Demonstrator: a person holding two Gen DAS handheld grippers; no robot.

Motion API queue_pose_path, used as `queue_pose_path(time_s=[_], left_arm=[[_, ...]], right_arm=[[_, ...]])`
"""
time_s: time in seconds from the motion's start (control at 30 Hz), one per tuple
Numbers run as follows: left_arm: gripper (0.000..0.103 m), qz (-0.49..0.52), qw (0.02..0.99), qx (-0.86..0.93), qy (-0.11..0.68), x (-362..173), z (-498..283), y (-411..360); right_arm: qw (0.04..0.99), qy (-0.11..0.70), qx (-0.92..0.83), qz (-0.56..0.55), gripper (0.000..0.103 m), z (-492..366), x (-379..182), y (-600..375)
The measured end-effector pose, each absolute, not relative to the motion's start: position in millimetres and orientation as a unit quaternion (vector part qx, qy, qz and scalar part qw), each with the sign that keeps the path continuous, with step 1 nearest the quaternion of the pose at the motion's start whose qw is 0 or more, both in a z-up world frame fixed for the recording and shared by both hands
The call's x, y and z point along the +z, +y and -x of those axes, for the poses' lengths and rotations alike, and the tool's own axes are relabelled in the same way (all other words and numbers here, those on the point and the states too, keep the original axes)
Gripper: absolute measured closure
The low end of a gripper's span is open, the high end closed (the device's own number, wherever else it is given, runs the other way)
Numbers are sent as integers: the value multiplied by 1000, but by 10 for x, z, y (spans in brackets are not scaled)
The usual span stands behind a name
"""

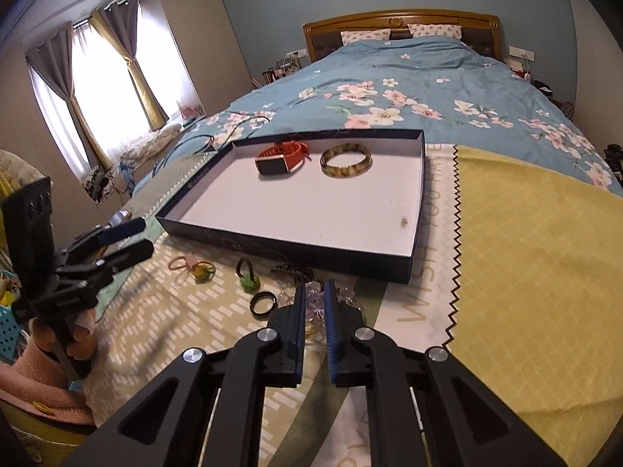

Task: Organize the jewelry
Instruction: 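Grasp the pink hair tie with the left gripper while the right gripper grasps the crystal bracelet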

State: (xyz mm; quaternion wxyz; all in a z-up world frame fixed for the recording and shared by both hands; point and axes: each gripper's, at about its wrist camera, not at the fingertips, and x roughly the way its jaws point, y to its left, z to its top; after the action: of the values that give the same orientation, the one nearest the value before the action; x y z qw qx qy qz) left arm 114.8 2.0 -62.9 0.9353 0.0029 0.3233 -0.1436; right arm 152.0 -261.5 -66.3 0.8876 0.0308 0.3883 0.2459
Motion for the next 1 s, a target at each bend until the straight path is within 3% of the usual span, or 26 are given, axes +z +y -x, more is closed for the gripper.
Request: queue_pose_path(time_s=[0.3,0.63,0.83,1.0], left_arm=[[30,-14,930,-148,337,-668,-1180,-56],[45,-37,917,-162,362,-756,-1275,-172],[65,-27,904,-163,394,-866,-1418,-175],[90,-4,894,-168,415,-945,-1511,-109]], right_arm=[[893,364,257,-64,95,-1458,-469,-2705],[896,350,264,-71,95,-1388,-356,-2701],[893,354,269,-73,95,-1382,-384,-2685],[892,356,269,-72,95,-1382,-405,-2669]])
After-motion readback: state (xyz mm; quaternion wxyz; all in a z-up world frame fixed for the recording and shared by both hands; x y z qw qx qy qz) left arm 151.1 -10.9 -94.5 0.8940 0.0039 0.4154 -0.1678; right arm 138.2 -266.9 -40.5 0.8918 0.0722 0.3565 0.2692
